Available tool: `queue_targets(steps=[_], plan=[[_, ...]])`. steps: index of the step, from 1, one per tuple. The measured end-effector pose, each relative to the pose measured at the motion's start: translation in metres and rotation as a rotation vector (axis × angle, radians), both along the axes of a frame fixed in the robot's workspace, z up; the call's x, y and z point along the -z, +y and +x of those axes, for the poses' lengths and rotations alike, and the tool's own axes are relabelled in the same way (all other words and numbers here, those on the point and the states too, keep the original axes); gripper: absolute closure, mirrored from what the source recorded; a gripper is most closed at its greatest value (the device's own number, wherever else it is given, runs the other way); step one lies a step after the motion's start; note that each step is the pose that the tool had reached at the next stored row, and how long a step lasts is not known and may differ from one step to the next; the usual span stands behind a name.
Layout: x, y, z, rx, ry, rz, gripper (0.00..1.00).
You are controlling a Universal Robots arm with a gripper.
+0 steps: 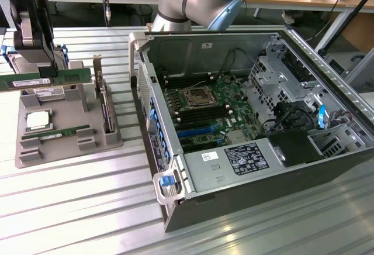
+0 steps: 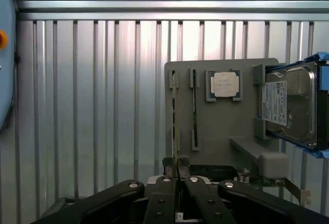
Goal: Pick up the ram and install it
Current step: 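Pick up the ram and move it above insertion slot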
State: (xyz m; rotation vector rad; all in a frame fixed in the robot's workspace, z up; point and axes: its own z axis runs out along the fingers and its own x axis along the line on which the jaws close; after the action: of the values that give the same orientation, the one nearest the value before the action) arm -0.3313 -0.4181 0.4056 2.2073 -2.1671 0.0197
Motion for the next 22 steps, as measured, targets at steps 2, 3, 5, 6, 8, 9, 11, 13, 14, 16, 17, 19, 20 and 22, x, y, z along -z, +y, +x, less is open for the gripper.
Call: queue_targets(steps=[2, 3, 5, 6, 8, 9, 11, 13, 14, 16, 17, 19, 20, 22], plan=[[0.0, 0.0, 0.002, 0.0, 0.0001, -0.0007, 0.88], [0.0, 0.0, 0.003, 0.0, 0.0, -0.0008, 0.88], [0.0, 0.0, 0.005, 0.0, 0.0, -0.0009, 0.88], [0.0, 0.0, 0.006, 0.0, 0.0, -0.0008, 0.88], [0.0, 0.0, 0.007, 0.0, 0.0, -0.0009, 0.88], [0.0, 0.0, 0.008, 0.0, 0.0, -0.0009, 0.88], [0.0, 0.0, 0.01, 0.0, 0.0, -0.0009, 0.88], [0.0, 0.0, 0.012, 0.0, 0.0, -0.0009, 0.88], [0.0, 0.0, 0.012, 0.0, 0.0, -0.0009, 0.88], [0.0, 0.0, 0.015, 0.0, -0.0001, -0.0009, 0.88], [0.0, 0.0, 0.017, 0.0, 0.0, -0.0009, 0.88], [0.0, 0.0, 0.02, 0.0, 0.0, -0.0009, 0.88], [0.0, 0.0, 0.021, 0.0, 0.0, -0.0009, 0.88], [0.0, 0.0, 0.023, 0.0, -0.0001, -0.0009, 0.88]])
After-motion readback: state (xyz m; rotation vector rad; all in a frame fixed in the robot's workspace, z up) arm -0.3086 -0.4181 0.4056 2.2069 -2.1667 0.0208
